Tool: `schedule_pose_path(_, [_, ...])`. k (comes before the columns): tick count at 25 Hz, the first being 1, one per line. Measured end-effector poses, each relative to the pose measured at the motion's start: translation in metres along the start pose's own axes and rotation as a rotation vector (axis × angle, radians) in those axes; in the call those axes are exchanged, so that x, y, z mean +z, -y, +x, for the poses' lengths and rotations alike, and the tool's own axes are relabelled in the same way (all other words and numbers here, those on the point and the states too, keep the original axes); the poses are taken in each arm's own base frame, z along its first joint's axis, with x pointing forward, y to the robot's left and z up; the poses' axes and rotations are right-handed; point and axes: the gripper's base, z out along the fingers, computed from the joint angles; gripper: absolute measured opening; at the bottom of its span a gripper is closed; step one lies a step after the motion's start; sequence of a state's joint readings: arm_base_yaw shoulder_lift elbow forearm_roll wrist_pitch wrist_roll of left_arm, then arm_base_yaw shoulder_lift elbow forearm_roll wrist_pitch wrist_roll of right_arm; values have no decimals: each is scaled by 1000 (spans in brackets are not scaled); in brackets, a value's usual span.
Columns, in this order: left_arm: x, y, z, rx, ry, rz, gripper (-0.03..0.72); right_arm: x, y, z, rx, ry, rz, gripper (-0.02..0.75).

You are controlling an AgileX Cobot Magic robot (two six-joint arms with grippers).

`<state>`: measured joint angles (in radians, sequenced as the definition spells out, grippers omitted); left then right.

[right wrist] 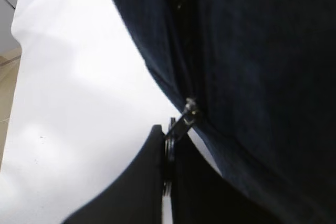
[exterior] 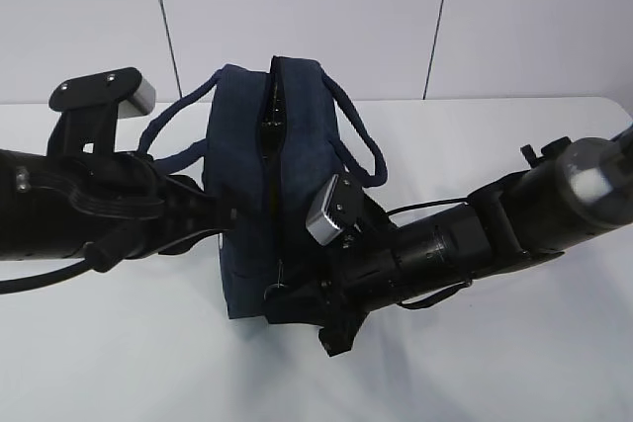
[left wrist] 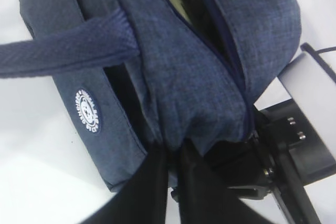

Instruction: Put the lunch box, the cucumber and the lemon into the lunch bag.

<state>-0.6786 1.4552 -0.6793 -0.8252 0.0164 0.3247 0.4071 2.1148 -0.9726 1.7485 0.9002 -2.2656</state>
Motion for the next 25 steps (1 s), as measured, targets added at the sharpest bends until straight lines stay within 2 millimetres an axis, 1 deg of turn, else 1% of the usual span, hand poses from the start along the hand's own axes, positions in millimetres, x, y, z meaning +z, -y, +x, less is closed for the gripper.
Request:
schedule_pose_path(9, [0,0,0,0,2,-2,1,0,-2,2,35,-23,-28,-13])
schedule_pose_path(15, [0,0,0,0,5,-2,1,-4,-5,-5,53,-23,-31,-13])
schedule_pose_path(25, [0,0,0,0,6,-3,0,-11,-4,-9,57,-86,28,-13])
